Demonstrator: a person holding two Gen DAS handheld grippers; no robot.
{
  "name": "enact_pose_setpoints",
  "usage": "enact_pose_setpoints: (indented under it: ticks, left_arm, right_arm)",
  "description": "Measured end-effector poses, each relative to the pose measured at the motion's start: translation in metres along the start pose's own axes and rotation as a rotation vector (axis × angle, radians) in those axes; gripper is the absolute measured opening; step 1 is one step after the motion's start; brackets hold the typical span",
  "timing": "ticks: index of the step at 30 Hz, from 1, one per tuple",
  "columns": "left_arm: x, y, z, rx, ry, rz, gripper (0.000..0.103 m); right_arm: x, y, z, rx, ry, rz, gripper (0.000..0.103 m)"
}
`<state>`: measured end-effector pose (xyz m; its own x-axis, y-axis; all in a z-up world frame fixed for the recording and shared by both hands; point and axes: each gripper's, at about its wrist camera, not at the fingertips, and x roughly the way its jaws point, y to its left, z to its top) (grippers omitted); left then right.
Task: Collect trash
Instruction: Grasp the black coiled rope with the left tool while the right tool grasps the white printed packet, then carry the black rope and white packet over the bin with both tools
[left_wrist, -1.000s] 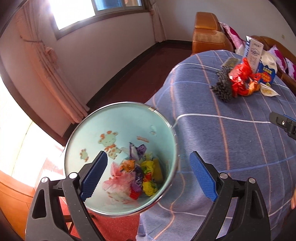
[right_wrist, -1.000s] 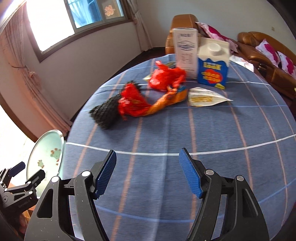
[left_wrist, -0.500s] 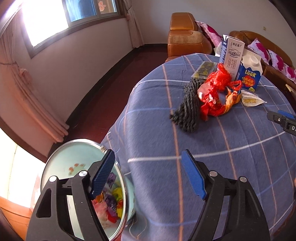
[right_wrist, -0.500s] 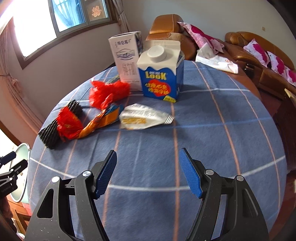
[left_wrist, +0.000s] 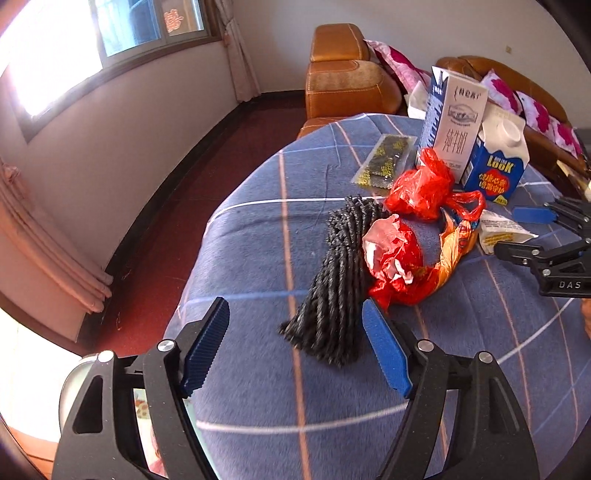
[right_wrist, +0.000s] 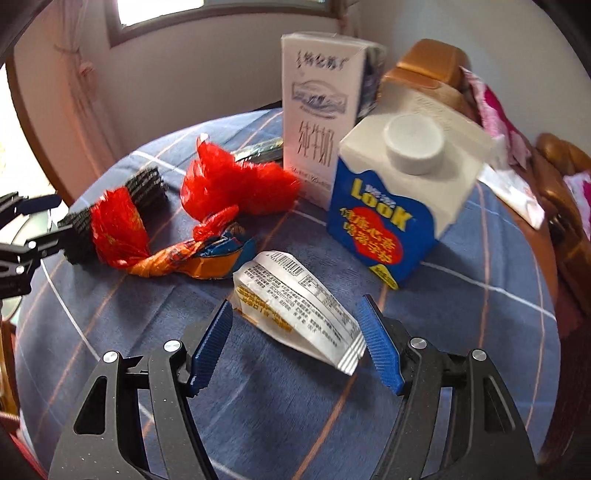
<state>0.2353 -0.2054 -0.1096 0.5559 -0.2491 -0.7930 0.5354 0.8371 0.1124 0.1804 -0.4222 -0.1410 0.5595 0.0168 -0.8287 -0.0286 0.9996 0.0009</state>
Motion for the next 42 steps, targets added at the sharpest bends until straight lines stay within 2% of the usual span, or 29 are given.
enact_pose_setpoints:
  ticks: [1, 3, 5, 6, 9, 11, 19, 26, 35, 42]
  left_arm:
    - [0.004, -0.002, 0.002, 0.006, 0.005, -0.010, 0.057]
    - [0.013, -0.004, 0.003, 0.003, 0.024, -0.037, 0.047]
    - [0.016, -0.007, 0.003, -0.001, 0.035, -0.058, 0.036]
    - [0.017, -0.008, 0.003, -0.002, 0.034, -0.070, 0.026]
    - [0.012, -0.012, 0.002, 0.000, 0.007, -0.074, 0.012]
    - [0.006, -0.014, 0.001, -0.001, 0.001, -0.081, 0.012]
    - [-0.040, 0.006, -0.016, -0.070, -0.053, -0.068, 0.012]
    - [-0.085, 0.020, -0.043, -0.112, -0.088, -0.075, 0.012]
    - [-0.111, 0.032, -0.078, -0.133, -0.083, -0.057, 0.012]
    - [-0.120, 0.050, -0.095, -0.151, -0.075, 0.012, 0.012]
  right_arm:
    - [0.006, -0.002, 0.000, -0.014, 0.012, 0.012, 0.068]
    - [0.012, -0.007, 0.000, -0.009, 0.008, 0.038, 0.062]
    - [0.013, -0.013, 0.000, 0.022, -0.002, 0.066, 0.047]
    - [0.012, -0.015, -0.001, 0.032, -0.004, 0.075, 0.044]
    - [0.009, -0.016, -0.007, 0.055, -0.005, 0.084, 0.033]
    - [0.005, -0.013, -0.014, 0.071, -0.009, 0.066, 0.028]
    - [-0.041, -0.007, -0.051, 0.243, -0.077, 0.045, 0.028]
    - [-0.077, 0.005, -0.067, 0.371, -0.121, 0.006, 0.028]
    - [-0.093, 0.044, -0.084, 0.399, -0.145, -0.008, 0.028]
    - [-0.091, 0.076, -0.078, 0.393, -0.151, -0.002, 0.028]
